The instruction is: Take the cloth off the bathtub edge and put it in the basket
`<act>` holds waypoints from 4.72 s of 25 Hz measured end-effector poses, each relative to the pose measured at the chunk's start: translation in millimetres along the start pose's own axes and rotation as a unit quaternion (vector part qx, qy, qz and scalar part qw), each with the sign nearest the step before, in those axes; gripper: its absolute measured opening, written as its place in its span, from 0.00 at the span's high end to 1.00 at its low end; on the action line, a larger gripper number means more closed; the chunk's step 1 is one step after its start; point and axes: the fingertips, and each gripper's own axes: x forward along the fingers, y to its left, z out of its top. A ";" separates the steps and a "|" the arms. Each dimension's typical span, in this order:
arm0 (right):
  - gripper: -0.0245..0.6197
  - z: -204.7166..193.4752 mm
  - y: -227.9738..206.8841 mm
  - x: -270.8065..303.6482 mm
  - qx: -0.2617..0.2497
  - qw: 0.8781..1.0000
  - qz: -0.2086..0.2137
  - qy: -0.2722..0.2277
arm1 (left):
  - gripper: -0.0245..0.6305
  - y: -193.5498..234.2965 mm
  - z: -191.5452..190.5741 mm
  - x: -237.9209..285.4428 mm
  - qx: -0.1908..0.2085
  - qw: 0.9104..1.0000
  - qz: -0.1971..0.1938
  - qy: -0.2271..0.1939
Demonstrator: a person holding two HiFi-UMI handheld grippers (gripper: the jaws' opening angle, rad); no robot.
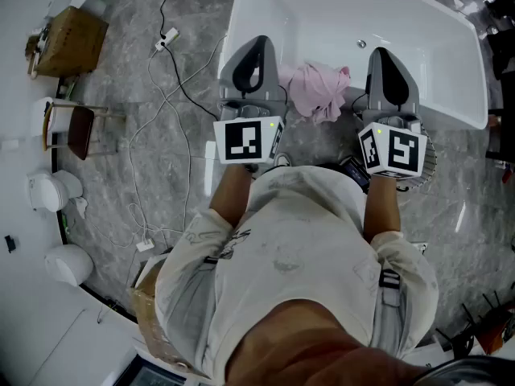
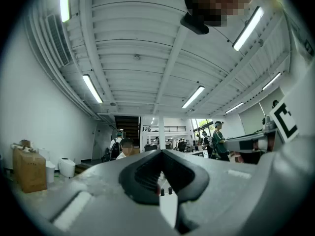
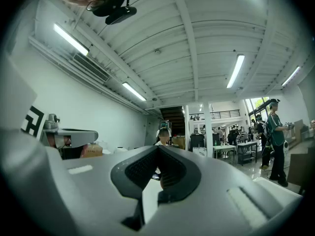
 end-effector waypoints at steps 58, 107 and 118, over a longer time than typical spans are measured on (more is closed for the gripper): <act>0.96 -111.6 -93.7 105.4 0.042 0.993 0.085 0.066 | 0.96 -48.4 -98.1 140.3 -0.007 0.998 0.038 0.054; 0.34 -676.9 47.7 60.3 -0.372 0.682 0.363 0.515 | 0.96 17.0 -412.3 129.0 -0.092 0.973 0.012 0.210; 0.58 -646.7 45.5 54.8 -0.368 0.679 0.375 0.513 | 0.96 16.8 -394.2 127.0 -0.083 0.974 0.014 0.210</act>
